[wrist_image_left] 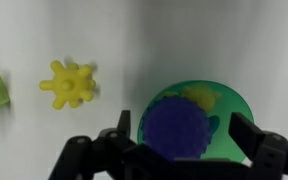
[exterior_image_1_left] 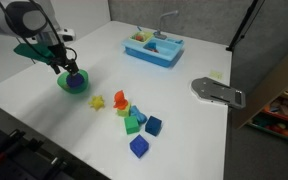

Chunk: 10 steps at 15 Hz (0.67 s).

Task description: Remove the purple ball from the bowl and put it on the table

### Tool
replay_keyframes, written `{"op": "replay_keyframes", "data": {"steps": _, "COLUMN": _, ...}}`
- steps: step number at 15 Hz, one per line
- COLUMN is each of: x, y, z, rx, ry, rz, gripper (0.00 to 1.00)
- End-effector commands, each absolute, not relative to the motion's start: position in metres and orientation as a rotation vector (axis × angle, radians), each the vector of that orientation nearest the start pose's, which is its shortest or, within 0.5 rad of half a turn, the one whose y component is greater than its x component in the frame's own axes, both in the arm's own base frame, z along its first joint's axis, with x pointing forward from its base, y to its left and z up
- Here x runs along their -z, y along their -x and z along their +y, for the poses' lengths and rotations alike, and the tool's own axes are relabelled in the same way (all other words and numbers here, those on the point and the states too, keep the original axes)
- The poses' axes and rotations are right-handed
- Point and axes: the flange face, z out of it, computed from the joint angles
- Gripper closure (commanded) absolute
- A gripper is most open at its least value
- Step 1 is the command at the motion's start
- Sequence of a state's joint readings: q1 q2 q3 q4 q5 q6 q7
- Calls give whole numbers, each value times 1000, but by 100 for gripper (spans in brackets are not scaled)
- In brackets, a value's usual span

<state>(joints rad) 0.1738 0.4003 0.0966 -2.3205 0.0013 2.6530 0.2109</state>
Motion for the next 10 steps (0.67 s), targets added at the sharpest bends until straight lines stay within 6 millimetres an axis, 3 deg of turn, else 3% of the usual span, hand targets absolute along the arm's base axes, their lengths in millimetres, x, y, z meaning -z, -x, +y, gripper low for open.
{"op": "replay_keyframes", "data": {"steps": 1, "x": -163, "y": -494, "z": 140, "rx": -114, "ry": 3116, "rz": -84, "gripper": 0}}
{"op": "replay_keyframes", "data": {"steps": 10, "x": -153, "y": -511, "z": 144, "rx": -108, "ry": 3148, "rz": -130, "gripper": 0}}
